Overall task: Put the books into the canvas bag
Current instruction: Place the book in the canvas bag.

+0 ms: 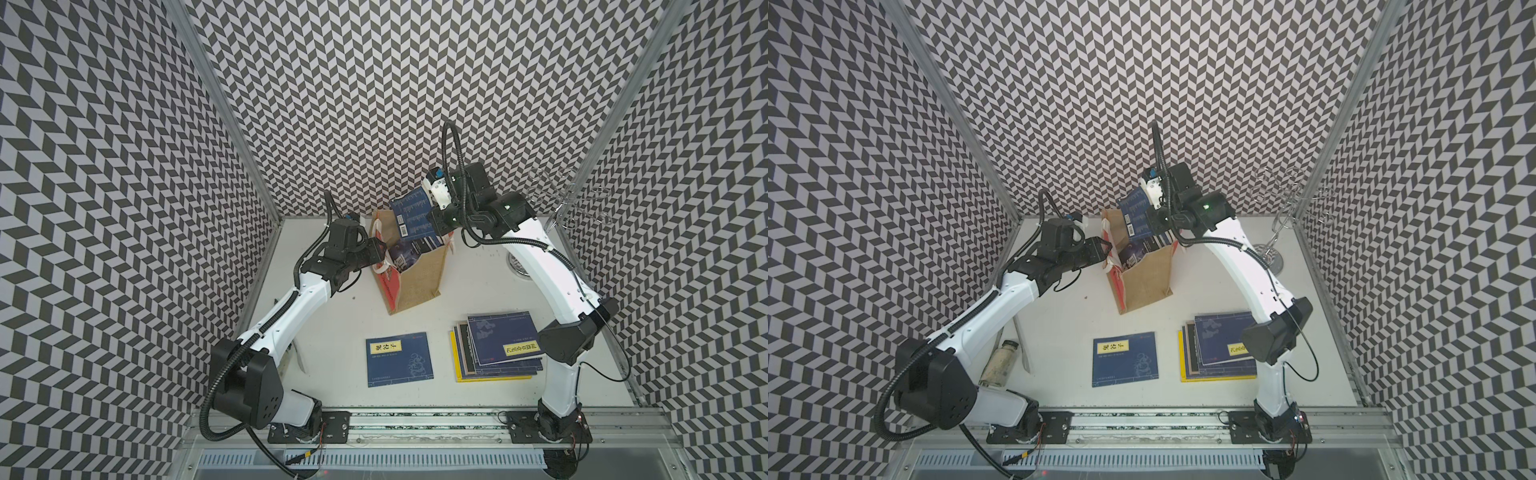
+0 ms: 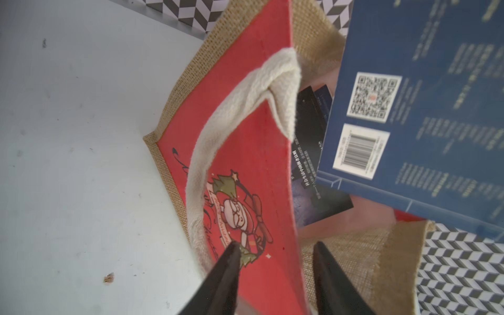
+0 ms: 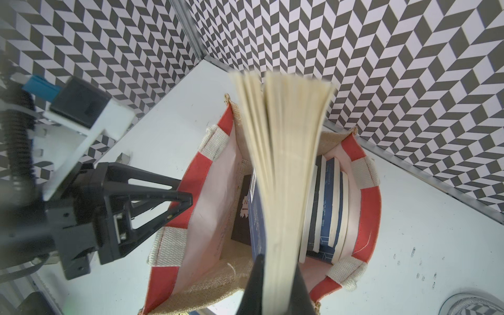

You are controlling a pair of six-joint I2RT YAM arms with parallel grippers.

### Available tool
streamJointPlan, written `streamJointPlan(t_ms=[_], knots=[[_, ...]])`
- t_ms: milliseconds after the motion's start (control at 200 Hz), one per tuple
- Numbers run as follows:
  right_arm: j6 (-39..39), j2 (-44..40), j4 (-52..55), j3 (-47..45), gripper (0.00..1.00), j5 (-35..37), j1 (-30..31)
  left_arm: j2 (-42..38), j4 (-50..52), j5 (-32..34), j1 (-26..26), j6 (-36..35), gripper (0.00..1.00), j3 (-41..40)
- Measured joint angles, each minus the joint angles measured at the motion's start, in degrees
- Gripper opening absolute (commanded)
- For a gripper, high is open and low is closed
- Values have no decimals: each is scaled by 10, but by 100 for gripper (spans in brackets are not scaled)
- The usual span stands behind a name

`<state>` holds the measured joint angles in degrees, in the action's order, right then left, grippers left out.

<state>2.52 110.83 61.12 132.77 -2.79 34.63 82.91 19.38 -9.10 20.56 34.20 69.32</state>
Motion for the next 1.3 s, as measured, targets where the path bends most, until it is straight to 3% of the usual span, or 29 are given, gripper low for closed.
streamJointPlan(t_ms=[155, 481, 896, 956, 1112, 1302], knots=[[1, 5, 10, 2, 0, 17, 24, 3, 2, 17, 2, 2, 0, 2], [-6, 80, 50, 14, 0, 57, 88, -22, 13, 28, -7, 0, 0, -15], [-18, 88, 48, -72, 2, 62, 109, -47, -3, -3, -33, -11, 0, -56], [-19, 90, 48, -70, 11, 59, 110, -48, -6, -13, -39, -11, 0, -58], [-24, 131, 48, -17, 22, 54, 110, -49, -10, -24, -46, -12, 0, -59], [-28, 177, 49, 39, 57, 55, 110, -51, -14, -29, -51, -11, 0, -65]])
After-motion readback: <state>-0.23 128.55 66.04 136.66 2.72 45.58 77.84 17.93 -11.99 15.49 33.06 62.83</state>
